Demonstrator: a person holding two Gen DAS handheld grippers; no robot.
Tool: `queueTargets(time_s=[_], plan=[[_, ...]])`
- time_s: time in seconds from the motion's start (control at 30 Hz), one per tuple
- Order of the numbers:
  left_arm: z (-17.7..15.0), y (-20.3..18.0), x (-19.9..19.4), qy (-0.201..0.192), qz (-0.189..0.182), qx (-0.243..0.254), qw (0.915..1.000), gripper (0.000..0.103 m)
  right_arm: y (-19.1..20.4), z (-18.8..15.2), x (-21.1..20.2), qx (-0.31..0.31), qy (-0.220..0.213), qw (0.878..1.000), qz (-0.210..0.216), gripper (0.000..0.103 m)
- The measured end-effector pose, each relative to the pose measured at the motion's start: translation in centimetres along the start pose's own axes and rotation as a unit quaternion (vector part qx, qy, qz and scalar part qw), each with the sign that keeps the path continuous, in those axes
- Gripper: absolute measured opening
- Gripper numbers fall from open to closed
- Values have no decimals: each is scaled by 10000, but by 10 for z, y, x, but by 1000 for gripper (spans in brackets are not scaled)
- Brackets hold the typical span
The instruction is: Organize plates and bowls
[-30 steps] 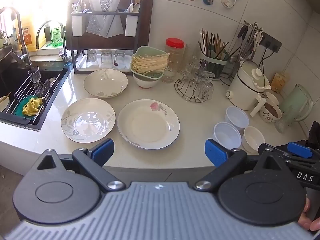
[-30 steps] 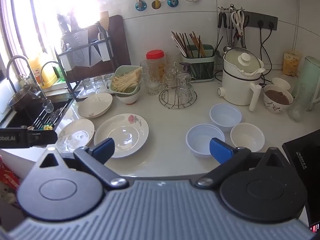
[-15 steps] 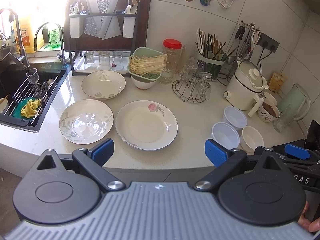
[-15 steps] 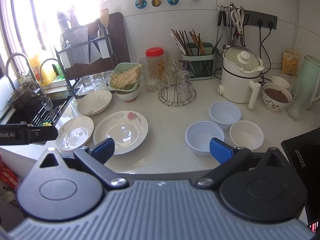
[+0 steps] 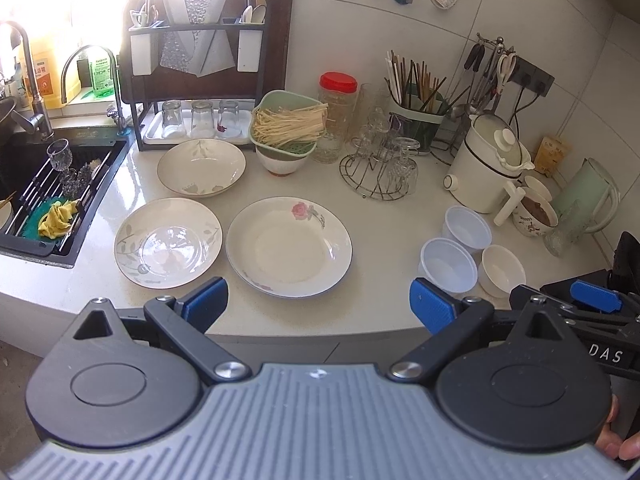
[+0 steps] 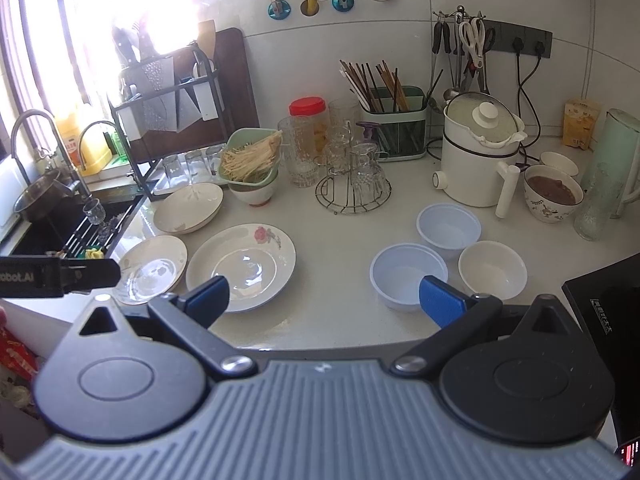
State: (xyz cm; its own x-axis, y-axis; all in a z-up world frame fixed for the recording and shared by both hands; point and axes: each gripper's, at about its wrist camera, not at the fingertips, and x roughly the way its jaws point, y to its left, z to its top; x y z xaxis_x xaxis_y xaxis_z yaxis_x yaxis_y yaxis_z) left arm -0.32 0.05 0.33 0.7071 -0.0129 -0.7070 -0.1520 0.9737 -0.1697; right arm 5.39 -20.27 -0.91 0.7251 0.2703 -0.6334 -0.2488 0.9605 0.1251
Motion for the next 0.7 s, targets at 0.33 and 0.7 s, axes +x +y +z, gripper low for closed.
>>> queueTargets(time_s=[0.33,0.7], plan=[[-2,-6,2,-6,-78,110,9999,99,-3,-5,-3,96,-43,9999,32,103],[-3,-6,4,23,-45,73,10000,99,-7,-9,-3,166,-38,9998,114,103]])
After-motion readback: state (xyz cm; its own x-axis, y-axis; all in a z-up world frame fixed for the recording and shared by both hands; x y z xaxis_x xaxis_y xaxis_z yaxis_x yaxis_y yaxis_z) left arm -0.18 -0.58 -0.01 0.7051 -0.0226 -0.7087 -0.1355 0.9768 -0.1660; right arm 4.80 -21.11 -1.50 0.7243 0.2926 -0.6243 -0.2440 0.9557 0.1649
